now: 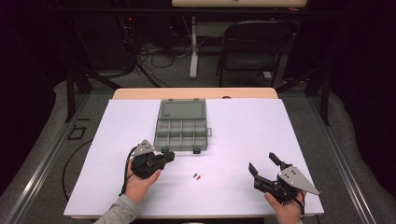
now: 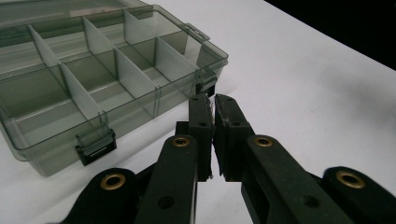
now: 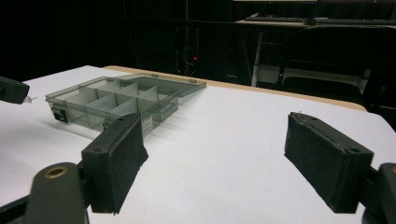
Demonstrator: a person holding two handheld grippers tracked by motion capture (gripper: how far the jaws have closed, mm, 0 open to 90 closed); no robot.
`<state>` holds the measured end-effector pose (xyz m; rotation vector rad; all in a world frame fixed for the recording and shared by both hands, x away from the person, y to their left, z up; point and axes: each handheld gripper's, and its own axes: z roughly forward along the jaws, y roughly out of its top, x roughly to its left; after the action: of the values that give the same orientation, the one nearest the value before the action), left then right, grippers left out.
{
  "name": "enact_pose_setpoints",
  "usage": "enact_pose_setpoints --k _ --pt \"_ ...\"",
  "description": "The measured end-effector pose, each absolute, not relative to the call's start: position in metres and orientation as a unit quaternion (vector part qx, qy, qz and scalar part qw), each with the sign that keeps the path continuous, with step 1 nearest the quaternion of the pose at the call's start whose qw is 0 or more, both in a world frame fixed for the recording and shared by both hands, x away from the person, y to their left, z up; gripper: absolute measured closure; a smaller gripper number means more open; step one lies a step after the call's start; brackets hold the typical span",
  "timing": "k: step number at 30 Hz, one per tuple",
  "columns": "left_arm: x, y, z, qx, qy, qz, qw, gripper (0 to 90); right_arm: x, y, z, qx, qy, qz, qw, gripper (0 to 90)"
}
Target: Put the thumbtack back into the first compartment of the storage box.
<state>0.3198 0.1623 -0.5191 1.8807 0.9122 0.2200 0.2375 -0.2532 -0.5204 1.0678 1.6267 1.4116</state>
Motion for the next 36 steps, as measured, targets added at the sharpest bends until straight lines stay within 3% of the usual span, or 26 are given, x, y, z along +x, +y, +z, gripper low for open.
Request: enact_pose_setpoints --k 36 --pt "0.344 0.2 -0.49 0.721 0.455 0.179 0.491 86.3 0.24 -0.254 -0.522 0.422 0.63 0.545 0.357 19.3"
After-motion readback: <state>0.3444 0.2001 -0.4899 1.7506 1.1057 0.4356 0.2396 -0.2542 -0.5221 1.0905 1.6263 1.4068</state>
